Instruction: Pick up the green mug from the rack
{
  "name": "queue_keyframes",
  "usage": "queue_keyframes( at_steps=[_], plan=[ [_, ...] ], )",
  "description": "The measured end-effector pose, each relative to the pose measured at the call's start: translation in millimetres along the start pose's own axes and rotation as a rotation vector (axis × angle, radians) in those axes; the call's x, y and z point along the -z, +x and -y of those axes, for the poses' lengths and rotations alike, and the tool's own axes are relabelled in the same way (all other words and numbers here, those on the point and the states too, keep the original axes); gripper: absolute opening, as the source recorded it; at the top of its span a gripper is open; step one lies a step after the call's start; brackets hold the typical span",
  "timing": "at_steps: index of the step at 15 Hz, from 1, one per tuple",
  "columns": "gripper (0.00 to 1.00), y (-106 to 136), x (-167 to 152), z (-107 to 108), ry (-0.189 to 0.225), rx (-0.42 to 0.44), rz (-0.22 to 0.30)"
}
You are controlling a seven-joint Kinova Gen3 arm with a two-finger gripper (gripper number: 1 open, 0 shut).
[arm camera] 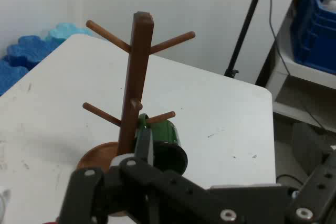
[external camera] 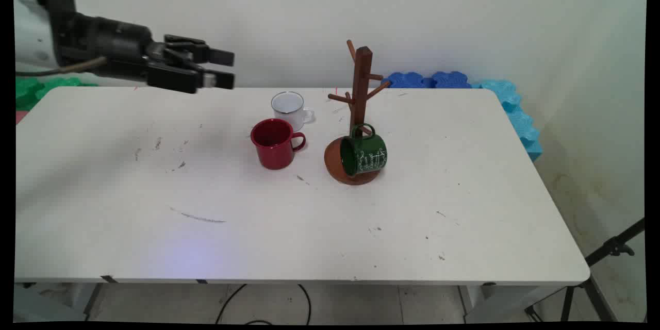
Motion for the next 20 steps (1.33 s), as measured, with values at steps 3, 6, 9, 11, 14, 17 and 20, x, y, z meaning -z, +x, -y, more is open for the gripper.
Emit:
queue_keyframes(
  at_steps=[3,6,9,11,14,17,20],
  plan=[
    [1.0,-2,-30,-16,0.02,0.015,0.036],
    [1.0,-9,-54,-26,0.033,0.021,0.06],
    [1.0,-17,-73,-33,0.043,0.021,0.077],
    [1.0,-26,-89,-37,0.052,0.019,0.09],
    [1.0,-39,-111,-41,0.067,0.013,0.1],
    [1.0,-50,-128,-43,0.091,0.013,0.104],
    [1.0,-60,-139,-41,0.123,0.025,0.11]
  ],
)
